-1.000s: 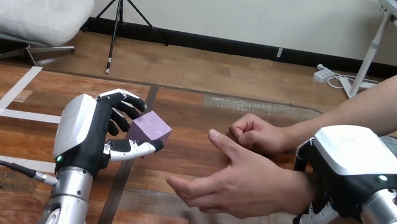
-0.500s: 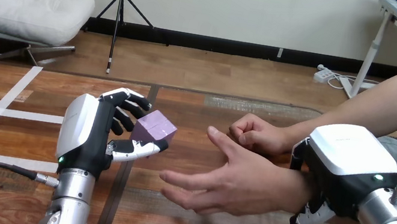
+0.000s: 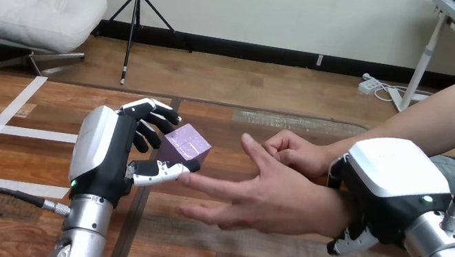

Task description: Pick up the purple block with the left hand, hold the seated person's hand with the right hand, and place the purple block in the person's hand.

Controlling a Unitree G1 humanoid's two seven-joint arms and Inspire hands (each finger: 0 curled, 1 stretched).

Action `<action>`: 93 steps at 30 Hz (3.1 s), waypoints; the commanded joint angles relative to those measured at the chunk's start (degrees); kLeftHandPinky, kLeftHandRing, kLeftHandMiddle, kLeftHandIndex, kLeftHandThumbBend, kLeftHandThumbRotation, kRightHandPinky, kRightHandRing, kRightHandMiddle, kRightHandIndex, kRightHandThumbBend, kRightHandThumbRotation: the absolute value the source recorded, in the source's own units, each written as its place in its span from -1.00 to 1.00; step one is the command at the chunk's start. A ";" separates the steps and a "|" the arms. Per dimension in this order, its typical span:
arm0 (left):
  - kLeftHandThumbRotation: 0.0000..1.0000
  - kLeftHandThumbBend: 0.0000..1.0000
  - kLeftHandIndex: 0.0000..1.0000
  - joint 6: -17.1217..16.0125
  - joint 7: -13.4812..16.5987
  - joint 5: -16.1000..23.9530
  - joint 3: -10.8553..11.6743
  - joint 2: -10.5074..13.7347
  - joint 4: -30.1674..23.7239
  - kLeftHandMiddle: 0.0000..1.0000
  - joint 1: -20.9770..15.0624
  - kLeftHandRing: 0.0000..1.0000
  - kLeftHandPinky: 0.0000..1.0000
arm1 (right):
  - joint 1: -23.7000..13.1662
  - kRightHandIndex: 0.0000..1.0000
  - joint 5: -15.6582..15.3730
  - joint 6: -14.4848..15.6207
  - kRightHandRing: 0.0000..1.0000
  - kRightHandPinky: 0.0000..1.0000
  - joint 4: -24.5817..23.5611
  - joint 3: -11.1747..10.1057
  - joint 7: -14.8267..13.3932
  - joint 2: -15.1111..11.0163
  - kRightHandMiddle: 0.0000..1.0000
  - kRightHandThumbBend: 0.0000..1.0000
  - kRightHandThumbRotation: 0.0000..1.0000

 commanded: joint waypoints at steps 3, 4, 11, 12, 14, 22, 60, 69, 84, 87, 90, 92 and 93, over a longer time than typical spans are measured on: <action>-1.00 0.37 0.11 -1.44 -0.52 0.20 0.15 0.39 -4.52 0.01 -0.77 -0.15 -0.26 | -4.94 -0.01 0.09 -1.90 -0.45 -0.58 -0.14 0.96 -2.14 1.49 -0.28 0.54 -1.00; -1.00 0.37 0.11 -1.43 -0.64 0.17 0.18 0.38 -4.74 0.01 -0.65 -0.15 -0.26 | -4.98 0.00 0.12 -2.11 -0.45 -0.58 -0.10 1.01 -2.23 1.48 -0.28 0.54 -1.00; -1.00 0.36 0.11 -1.37 -1.04 0.60 0.10 0.54 -6.33 0.01 0.16 -0.16 -0.27 | -5.31 -0.01 0.56 -2.79 -0.45 -0.58 0.05 1.13 -2.06 2.08 -0.28 0.53 -1.00; -1.00 0.35 0.11 -1.44 -1.06 0.71 0.07 0.57 -6.59 0.01 0.31 -0.16 -0.27 | -5.40 -0.01 0.47 -2.87 -0.45 -0.58 0.08 1.22 -2.00 2.18 -0.28 0.53 -1.00; -1.00 0.35 0.11 -1.50 -1.13 0.82 0.10 0.59 -6.89 0.01 0.50 -0.16 -0.27 | -5.49 -0.01 0.30 -2.95 -0.47 -0.60 0.12 1.31 -1.92 2.37 -0.30 0.54 -1.00; -1.00 0.35 0.12 -1.88 -1.69 1.22 0.16 0.50 -9.18 0.01 1.83 -0.16 -0.27 | -5.98 0.00 -0.12 -3.29 -0.54 -0.67 0.34 1.86 -1.84 2.77 -0.36 0.57 -1.00; -1.00 0.35 0.11 -2.91 -3.53 1.32 0.34 0.04 -12.09 0.04 3.93 -0.12 -0.23 | -8.06 -0.01 -0.27 -2.76 -0.56 -0.70 0.84 4.27 -0.25 4.44 -0.36 0.52 -1.00; -1.00 0.35 0.11 -2.62 -3.90 1.46 0.36 -0.03 -12.66 0.04 4.41 -0.12 -0.23 | -8.27 -0.01 -0.60 -2.48 -0.58 -0.71 0.56 4.47 0.71 4.95 -0.39 0.52 -1.00; -1.00 0.35 0.11 -2.74 -3.97 1.78 0.10 -0.39 -13.33 0.03 4.91 -0.14 -0.25 | -8.24 -0.01 -0.34 -2.76 -0.57 -0.71 0.15 4.52 0.92 5.08 -0.38 0.51 -1.00; -1.00 0.35 0.11 -2.59 -4.08 1.89 0.00 -0.43 -13.71 0.02 5.07 -0.14 -0.25 | -8.21 -0.01 -0.32 -2.82 -0.57 -0.70 0.11 4.52 0.96 5.01 -0.37 0.51 -1.00; -1.00 0.36 0.11 -3.42 -4.04 1.76 -0.06 -0.48 -13.53 0.02 5.08 -0.14 -0.25 | -8.12 -0.01 -0.28 -2.81 -0.57 -0.71 0.05 4.50 0.81 5.09 -0.38 0.51 -1.00; -1.00 0.36 0.11 -3.51 -4.14 1.67 -0.09 -0.58 -13.64 0.02 5.19 -0.14 -0.25 | -8.04 -0.01 -0.28 -3.01 -0.58 -0.71 0.12 4.48 0.45 5.02 -0.39 0.52 -1.00; -1.00 0.36 0.11 -3.30 -4.24 1.65 -0.09 -0.64 -13.83 0.02 5.28 -0.14 -0.25 | -8.01 -0.02 -0.29 -3.17 -0.58 -0.71 0.19 4.47 0.24 4.94 -0.39 0.52 -1.00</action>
